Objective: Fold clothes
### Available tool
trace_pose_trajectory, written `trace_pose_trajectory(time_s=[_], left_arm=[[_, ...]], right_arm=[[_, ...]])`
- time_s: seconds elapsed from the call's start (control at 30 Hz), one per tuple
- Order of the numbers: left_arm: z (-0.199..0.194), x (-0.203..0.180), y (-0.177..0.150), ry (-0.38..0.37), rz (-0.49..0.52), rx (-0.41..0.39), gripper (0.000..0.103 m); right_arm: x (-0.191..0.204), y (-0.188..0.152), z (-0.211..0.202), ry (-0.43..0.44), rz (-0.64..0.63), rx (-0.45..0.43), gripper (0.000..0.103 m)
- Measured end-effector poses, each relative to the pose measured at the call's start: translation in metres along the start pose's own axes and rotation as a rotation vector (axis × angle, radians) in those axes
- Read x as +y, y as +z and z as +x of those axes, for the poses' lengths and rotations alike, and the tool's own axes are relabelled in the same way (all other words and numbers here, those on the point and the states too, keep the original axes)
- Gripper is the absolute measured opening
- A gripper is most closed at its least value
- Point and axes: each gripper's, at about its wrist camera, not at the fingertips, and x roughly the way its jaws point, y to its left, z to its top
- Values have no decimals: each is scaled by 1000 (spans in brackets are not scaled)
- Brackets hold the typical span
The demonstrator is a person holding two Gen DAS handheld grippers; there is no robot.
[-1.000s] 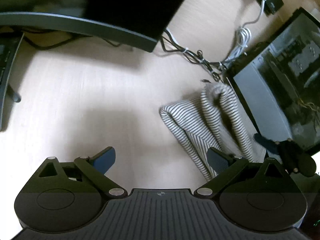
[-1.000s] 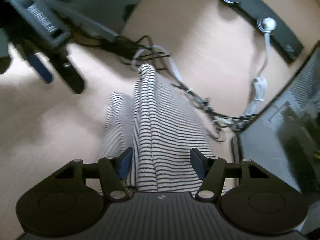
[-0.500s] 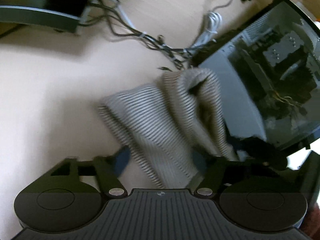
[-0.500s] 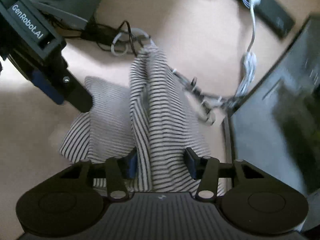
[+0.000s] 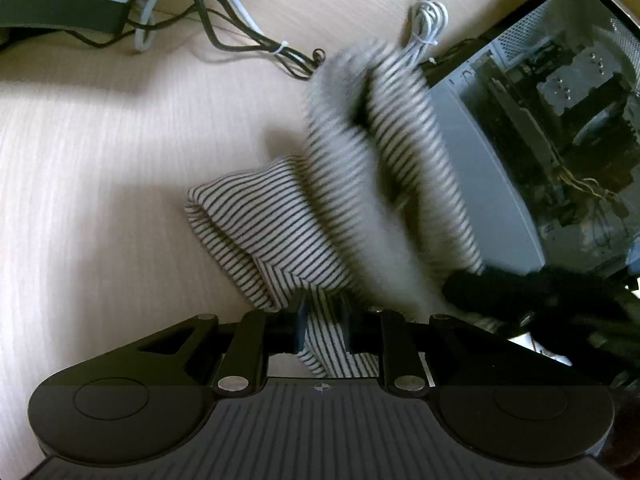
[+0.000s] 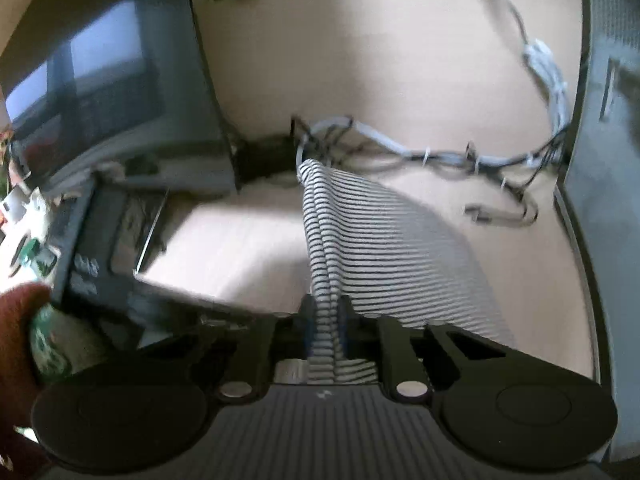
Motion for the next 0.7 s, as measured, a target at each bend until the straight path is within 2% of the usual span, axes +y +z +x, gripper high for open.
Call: trace_pose_trajectory(time_s=[0.1, 0.17, 0.3, 0.37, 0.43, 0.53, 0.67, 0.7], left_arm=[[-5, 3, -2, -4, -15, -7, 21], [-17, 8, 0, 20, -30, -30, 22], [-66, 14, 11, 72, -19, -157, 22], [-82, 3, 19, 49, 21, -211, 23], [-91, -13, 27, 3, 72, -254, 32], [-76, -38, 36, -77, 124, -241, 34], [-31, -36, 39, -16, 132, -140, 34], [-19, -35, 39, 2, 134, -114, 31]], right_arm=[[2, -6, 8, -3, -46, 27, 11], [6, -10, 13, -5, -67, 43, 11], [14, -23, 25, 1, -86, 69, 11], [17, -29, 29, 5, -82, 75, 12], [21, -32, 32, -1, -96, 77, 13], [29, -37, 35, -19, -148, 78, 13], [38, -42, 32, -44, -203, 71, 14], [38, -43, 29, -45, -208, 68, 14]])
